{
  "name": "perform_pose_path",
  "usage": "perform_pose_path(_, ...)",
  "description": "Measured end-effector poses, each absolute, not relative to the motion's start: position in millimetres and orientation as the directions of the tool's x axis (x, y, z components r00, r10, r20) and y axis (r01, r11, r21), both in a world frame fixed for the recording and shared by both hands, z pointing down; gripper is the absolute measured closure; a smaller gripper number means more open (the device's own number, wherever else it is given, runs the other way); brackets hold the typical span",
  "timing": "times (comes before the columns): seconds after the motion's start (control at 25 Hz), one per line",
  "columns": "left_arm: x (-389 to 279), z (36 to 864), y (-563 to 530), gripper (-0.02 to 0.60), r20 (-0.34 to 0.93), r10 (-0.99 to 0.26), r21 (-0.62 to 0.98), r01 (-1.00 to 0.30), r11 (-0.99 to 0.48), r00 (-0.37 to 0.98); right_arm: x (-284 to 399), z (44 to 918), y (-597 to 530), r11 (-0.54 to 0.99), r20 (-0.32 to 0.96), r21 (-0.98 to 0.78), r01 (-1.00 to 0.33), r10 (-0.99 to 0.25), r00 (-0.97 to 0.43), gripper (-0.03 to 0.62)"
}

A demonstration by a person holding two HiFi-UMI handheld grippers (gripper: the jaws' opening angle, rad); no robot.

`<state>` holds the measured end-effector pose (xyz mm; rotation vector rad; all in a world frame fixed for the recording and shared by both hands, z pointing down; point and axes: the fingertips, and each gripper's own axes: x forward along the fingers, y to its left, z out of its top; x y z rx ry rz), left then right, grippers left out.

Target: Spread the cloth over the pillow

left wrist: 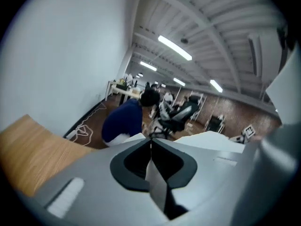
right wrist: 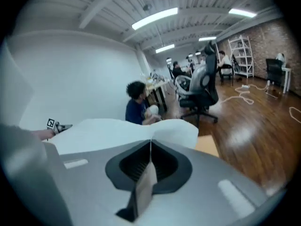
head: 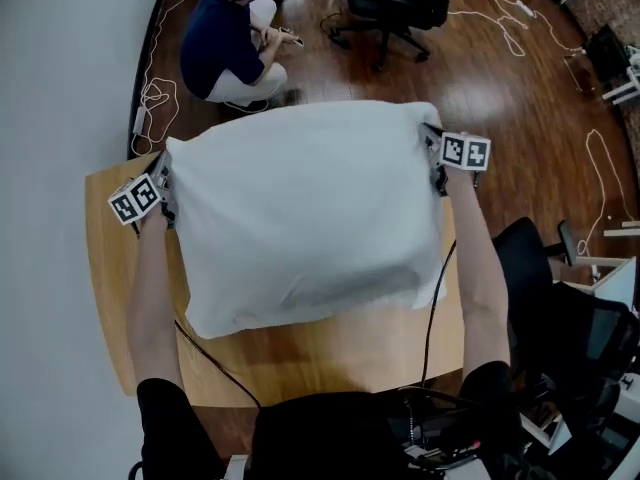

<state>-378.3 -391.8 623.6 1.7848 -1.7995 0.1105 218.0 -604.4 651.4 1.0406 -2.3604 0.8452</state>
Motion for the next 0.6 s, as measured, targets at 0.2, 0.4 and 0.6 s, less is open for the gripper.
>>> perform_pose_path(0.2,-359,672,-370,0.453,0.613,-0.789,0.198,-0.976,0.093,0.049,255,715,-581,0.423,0.694,-0.364,-0.83,-0.471,-0.545,0.342)
perform_pose_path(0.4,-368,623,-311,0.389,0.479,-0.872,0.275,-0.961,0.041,0.1,310,690,-499,0.527,0.684,-0.34,-0.779,-0.431,-0.589,0.304)
perform_pose_path(0.6,-297,607,-114,0.391,0.579,-0.588,0.39,-0.825,-0.409,0.566,352,676,-344,0.726,0.72,-0.301,-0.619,-0.253,-0.646,0.306)
